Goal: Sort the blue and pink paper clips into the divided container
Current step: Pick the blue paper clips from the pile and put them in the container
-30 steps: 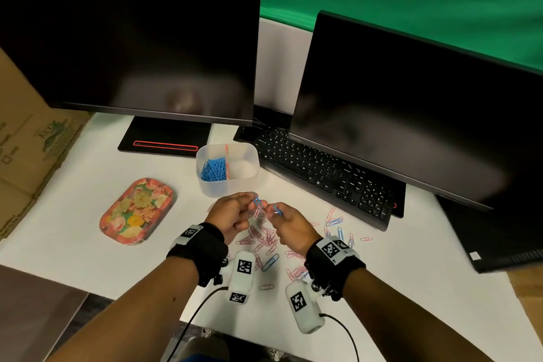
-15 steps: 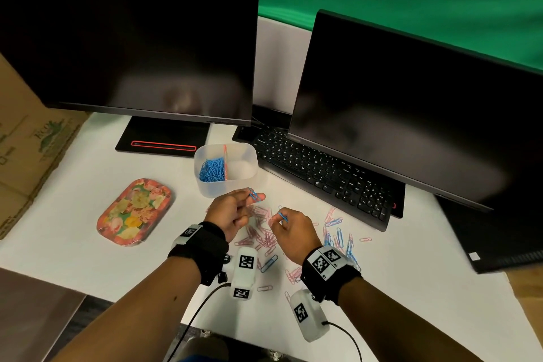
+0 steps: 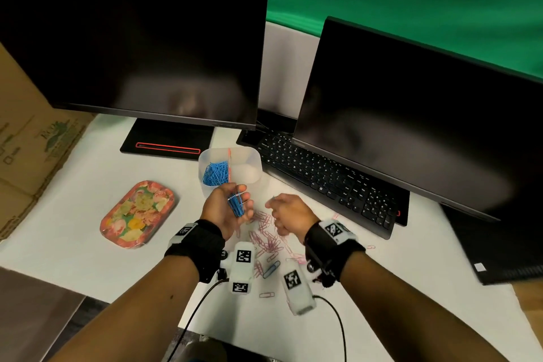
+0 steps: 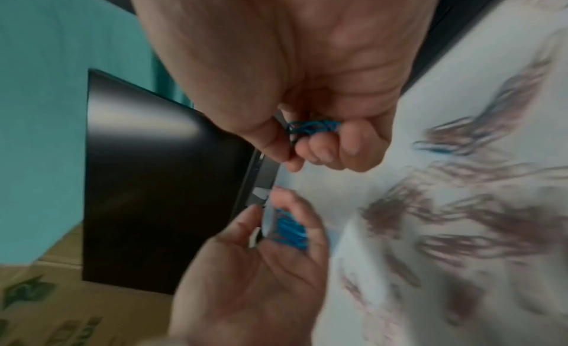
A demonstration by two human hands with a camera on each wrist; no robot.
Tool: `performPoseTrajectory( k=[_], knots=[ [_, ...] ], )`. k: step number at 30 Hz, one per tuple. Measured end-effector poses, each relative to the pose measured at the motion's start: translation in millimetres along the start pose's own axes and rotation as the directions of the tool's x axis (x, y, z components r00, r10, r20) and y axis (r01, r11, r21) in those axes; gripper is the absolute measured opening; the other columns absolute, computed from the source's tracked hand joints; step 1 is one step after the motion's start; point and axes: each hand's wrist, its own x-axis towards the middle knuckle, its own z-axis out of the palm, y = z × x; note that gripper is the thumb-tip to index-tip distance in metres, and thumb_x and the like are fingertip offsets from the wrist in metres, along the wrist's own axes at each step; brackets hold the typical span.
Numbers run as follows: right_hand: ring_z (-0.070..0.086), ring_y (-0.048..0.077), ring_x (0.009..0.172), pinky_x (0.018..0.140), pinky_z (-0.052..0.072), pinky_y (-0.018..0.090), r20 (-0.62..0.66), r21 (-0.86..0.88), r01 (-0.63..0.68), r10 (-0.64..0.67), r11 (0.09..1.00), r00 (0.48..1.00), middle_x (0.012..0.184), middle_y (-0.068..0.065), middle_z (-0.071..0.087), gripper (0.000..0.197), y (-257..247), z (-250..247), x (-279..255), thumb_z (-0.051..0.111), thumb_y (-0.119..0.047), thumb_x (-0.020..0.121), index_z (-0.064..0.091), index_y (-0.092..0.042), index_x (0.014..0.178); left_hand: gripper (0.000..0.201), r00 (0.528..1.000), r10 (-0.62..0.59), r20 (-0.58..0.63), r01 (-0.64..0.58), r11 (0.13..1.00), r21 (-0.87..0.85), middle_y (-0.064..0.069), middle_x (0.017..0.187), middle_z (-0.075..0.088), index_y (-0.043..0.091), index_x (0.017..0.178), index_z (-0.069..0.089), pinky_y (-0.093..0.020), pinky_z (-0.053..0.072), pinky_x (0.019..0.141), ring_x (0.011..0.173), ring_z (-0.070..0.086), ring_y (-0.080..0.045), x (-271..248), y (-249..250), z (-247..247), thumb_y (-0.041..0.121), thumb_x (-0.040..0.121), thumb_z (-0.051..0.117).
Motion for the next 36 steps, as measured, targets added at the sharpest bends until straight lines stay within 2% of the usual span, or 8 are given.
performPoseTrajectory(
  k=[5, 10, 16, 20, 24, 28, 31, 36],
  knots=[
    [0.051, 0.016, 0.048, 0.042, 0.042, 0.026, 0.157, 0.032, 0.098, -0.102, 0.995, 0.982, 0.066, 0.006, 0.055, 0.02, -63, 17, 8, 0.044, -0.01, 0.097, 0.055, -0.013, 0.08, 0.041, 0.998, 0.007, 0.07, -0.004, 0.999, -0.041, -0.011, 0.089, 0.064, 0.008, 0.106, 0.058, -0.035, 0.06, 0.065, 0.08, 0.063, -0.023, -5, 11, 5, 0.042, 0.1, 0.036],
    [0.065, 0.036, 0.094, 0.09, 0.053, 0.049, 0.209, -0.09, 0.179, -0.157, 0.98, 0.965, 0.099, 0.021, 0.068, 0.015, -87, 22, 5, 0.048, -0.017, 0.091, 0.06, -0.016, 0.082, 0.042, 0.997, 0.004, 0.076, -0.002, 1.0, -0.027, -0.013, 0.1, 0.066, 0.009, 0.108, 0.06, -0.036, 0.058, 0.071, 0.082, 0.066, -0.025, -4, 26, 1, 0.04, 0.101, 0.032],
    [0.059, 0.047, 0.101, 0.096, 0.046, 0.049, 0.0, 0.08, 0.176, -0.176, 0.981, 0.984, 0.122, 0.039, 0.052, 0.031, -81, -21, -5, 0.039, -0.01, 0.098, 0.056, 0.009, 0.116, 0.042, 1.0, 0.014, 0.003, -0.014, 0.998, -0.064, -0.015, 0.087, 0.057, 0.009, 0.085, 0.053, -0.04, 0.05, 0.086, 0.085, 0.06, -0.026, 5, 64, -7, 0.042, 0.1, 0.031],
    [0.062, 0.026, 0.086, 0.079, 0.051, 0.04, -0.043, -0.129, 0.132, -0.138, 0.983, 0.989, 0.093, 0.014, 0.067, 0.021, -24, -50, -7, 0.048, -0.009, 0.092, 0.065, -0.02, 0.09, 0.031, 0.99, 0.055, -0.132, -0.058, 0.998, -0.022, -0.013, 0.087, 0.051, 0.012, 0.114, 0.045, -0.042, 0.044, 0.088, 0.082, 0.053, -0.024, 13, 87, -2, 0.039, 0.1, 0.036],
    [0.063, 0.013, 0.088, 0.08, 0.049, 0.02, 0.031, -0.6, 0.157, -0.173, 0.784, 0.984, 0.102, -0.003, 0.071, 0.025, 36, -43, -19, 0.05, -0.016, 0.09, 0.072, -0.023, 0.1, 0.03, 0.972, 0.125, -0.199, -0.103, 0.988, 0.116, -0.008, 0.089, 0.053, 0.014, 0.123, 0.041, -0.043, 0.043, 0.087, 0.085, 0.057, -0.026, 16, 90, 5, 0.034, 0.1, 0.041],
    [0.055, 0.018, 0.11, 0.093, 0.046, 0.029, 0.267, -0.763, 0.346, -0.221, 0.546, 0.938, 0.115, 0.0, 0.06, 0.029, 81, -14, -32, 0.049, -0.025, 0.093, 0.065, -0.025, 0.117, 0.028, 0.953, 0.205, -0.225, -0.127, 0.94, 0.317, -0.012, 0.1, 0.055, 0.019, 0.122, 0.047, -0.042, 0.046, 0.085, 0.094, 0.058, -0.029, 21, 88, 5, 0.032, 0.097, 0.048],
    [0.064, 0.018, 0.084, 0.067, 0.056, 0.025, 0.359, -0.781, 0.472, -0.324, 0.409, 0.875, 0.092, -0.001, 0.067, 0.026, 102, 7, -30, 0.078, -0.024, 0.068, 0.076, -0.026, 0.095, 0.027, 0.896, 0.426, -0.124, -0.249, 0.715, 0.654, -0.011, 0.121, 0.059, 0.018, 0.115, 0.06, -0.036, 0.054, 0.083, 0.117, 0.056, -0.03, 35, 78, -8, 0.025, 0.089, 0.057],
    [0.064, 0.011, 0.064, 0.054, 0.049, 0.014, 0.413, -0.85, 0.483, -0.304, 0.208, 0.858, 0.073, -0.007, 0.066, 0.03, 112, 22, -18, 0.089, -0.028, 0.037, 0.071, -0.028, 0.06, 0.011, 0.767, 0.587, 0.259, -0.448, 0.201, 0.871, 0.001, 0.088, 0.068, 0.017, 0.088, 0.07, -0.019, 0.049, 0.071, 0.071, 0.062, -0.008, 11, 32, 4, 0.009, 0.086, 0.062]
  ],
)
